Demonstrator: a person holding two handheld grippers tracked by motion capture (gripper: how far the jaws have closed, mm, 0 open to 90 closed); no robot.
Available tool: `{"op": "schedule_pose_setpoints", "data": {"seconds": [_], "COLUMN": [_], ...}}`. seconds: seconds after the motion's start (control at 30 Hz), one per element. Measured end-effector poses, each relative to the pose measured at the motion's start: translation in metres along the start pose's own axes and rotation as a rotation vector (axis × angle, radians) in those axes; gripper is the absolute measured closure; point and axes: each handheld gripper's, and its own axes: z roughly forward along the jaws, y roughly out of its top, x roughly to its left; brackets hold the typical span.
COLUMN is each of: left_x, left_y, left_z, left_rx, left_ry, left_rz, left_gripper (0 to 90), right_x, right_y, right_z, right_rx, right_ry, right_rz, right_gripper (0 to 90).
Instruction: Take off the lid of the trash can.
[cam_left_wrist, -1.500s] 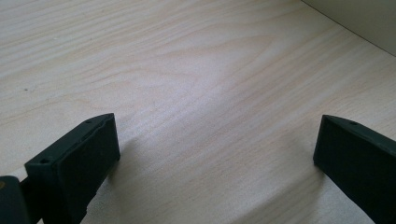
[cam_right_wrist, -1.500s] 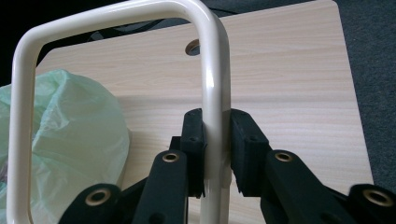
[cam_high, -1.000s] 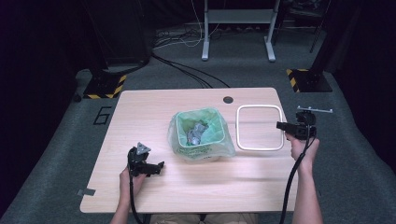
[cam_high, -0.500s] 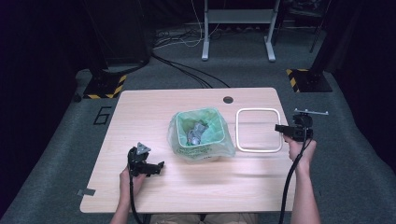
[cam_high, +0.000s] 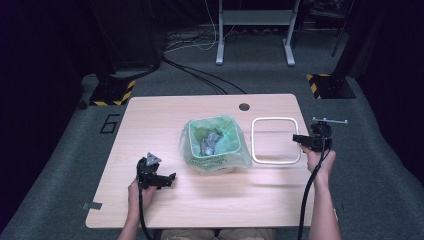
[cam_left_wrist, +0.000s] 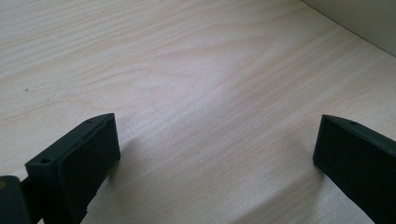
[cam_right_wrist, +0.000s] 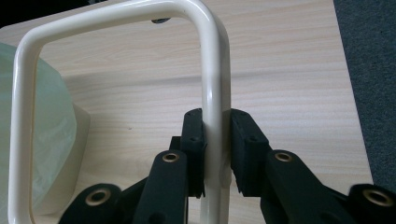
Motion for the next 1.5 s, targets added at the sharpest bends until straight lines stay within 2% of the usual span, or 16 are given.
{"op": "schedule_pose_setpoints", "data": {"seconds": [0.5,0.77,1.37,1.5], "left_x": [0.000,0.000,0.000,0.000], "left_y": [0.000,0.000,0.000,0.000], "left_z": [0.000,0.000,0.000,0.000], "left_rx": [0.000,0.000,0.000,0.000], "left_ry": [0.001,0.001,0.001,0.000], "left_rz": [-0.001,-0.001,0.000,0.000], "left_gripper": [0.3,0.3,0.3,0.4], "right_x": [-0.006,-0.010,-0.016,-0.017], "right_y": [-0.005,-0.011,-0.016,-0.017], "right_z": [0.009,0.021,0.042,0.046], "right_rx": [0.020,0.048,0.099,0.115], "right_ry": [-0.017,-0.023,-0.063,-0.071], "right_rz": [0.010,0.028,0.026,0.043], "right_gripper": [76.3,76.3,76.1,76.0]}}
